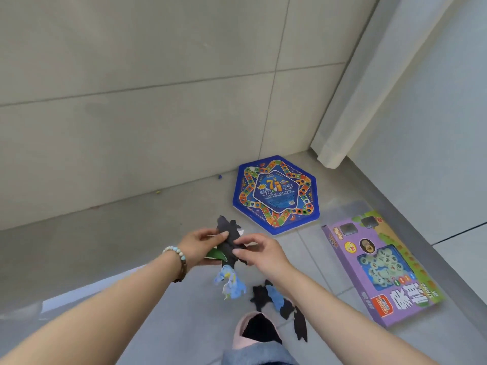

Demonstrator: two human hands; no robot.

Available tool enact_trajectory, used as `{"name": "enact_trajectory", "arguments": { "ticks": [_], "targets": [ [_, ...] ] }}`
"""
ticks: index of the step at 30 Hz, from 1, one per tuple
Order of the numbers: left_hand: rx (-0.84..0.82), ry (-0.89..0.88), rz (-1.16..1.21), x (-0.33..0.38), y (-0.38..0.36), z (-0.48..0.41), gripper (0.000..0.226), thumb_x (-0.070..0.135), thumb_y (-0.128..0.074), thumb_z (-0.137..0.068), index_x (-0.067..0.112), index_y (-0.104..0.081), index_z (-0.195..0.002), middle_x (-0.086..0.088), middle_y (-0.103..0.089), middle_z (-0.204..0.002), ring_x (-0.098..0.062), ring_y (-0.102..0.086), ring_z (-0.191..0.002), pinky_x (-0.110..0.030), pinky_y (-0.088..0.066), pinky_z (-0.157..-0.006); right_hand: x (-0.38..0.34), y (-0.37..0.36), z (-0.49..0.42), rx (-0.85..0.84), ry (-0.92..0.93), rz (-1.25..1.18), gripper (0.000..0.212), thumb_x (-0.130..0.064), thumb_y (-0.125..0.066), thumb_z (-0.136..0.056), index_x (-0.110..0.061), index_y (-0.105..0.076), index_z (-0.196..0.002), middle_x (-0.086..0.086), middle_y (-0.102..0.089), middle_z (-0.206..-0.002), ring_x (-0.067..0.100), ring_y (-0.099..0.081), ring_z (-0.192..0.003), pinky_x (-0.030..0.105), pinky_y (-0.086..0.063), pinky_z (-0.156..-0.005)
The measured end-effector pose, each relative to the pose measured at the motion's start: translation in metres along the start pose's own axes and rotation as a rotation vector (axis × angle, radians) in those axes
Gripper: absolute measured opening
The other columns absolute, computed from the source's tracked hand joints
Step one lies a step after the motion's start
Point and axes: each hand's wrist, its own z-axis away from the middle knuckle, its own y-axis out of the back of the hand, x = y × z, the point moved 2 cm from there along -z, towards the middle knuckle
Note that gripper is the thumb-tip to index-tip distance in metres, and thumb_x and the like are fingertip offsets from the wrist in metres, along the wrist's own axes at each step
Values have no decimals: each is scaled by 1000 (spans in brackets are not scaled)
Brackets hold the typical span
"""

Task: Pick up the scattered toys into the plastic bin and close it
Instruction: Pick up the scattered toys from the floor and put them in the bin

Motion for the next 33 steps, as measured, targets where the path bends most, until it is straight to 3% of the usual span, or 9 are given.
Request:
{"name": "enact_trajectory", "arguments": {
  "ticks": [3,6,11,17,22,25,27,29,33],
  "targets": [
    [33,-75,71,40,41,48,25,21,-67,-85,6,-63,-105,-7,-69,-86,-12,-68,-64,-22,-55,-54,-52,-33,9,1,11,17,31,-8,-75,-76,-17,-48,-89,-1,-55,-90,16,-55,-68,16,-41,-51],
    [124,-149,163,62,99,107,18,19,-65,-86,7,-65,-98,0,-69,-69,-9,-66,-56,-22,-55,-53,-104,-91,29,-222,-84,29,28,-26,-65,-86,-18,-53,-111,0,-65,-98,10,-63,-76,17,-45,-58],
    [340,-142,392,37,222,207,19,15,-62,-88,4,-63,-102,-9,-66,-85,-13,-66,-59,-23,-54,-49,-152,-237,72,-535,-303,6,21,-32,-44,-98,-21,-50,-114,5,-66,-108,21,-63,-83,33,-51,-69],
    [592,-132,659,-32,352,318,10,11,-56,-91,3,-58,-97,-16,-63,-89,-20,-63,-68,-23,-55,-45,-162,-423,124,-719,-297,169,10,-22,-44,-98,-16,-52,-99,6,-62,-91,21,-60,-69,28,-49,-54],
    [904,-149,771,-74,451,378,50,33,-59,-89,1,-46,-126,-14,-57,-114,-27,-60,-93,-29,-55,-67,-182,-547,153,-723,-274,79,20,-26,-43,-99,-12,-48,-113,12,-62,-105,20,-60,-75,23,-51,-50],
    [920,138,515,-100,471,392,95,66,-50,-80,4,-22,-146,-8,-54,-106,-24,-55,-88,-27,-51,-66,-178,-556,149,-624,-201,201,50,-35,-48,-96,-14,-35,-139,8,-45,-136,24,-51,-115,35,-49,-87],
    [945,190,337,-111,466,388,103,70,-51,-76,6,-14,-148,-11,-50,-129,-28,-53,-109,-33,-52,-86,-172,-528,146,-607,-189,301,50,-33,-49,-96,-11,-36,-139,10,-48,-132,24,-54,-108,39,-46,-93],
    [927,113,213,-103,448,378,96,62,-54,-80,9,-13,-149,-10,-28,-151,-30,-38,-132,-37,-40,-102,-166,-484,132,-590,-174,391,46,-30,-49,-96,-10,-41,-135,14,-49,-133,29,-57,-109,41,-44,-100],
    [820,-113,51,-56,393,341,79,46,-59,-85,10,-24,-145,-6,-34,-148,-23,-39,-132,-34,-35,-107,-164,-365,89,-503,-153,533,49,-33,-58,-91,-15,-44,-134,2,-48,-133,23,-52,-111,36,-46,-93]
  ]
}}
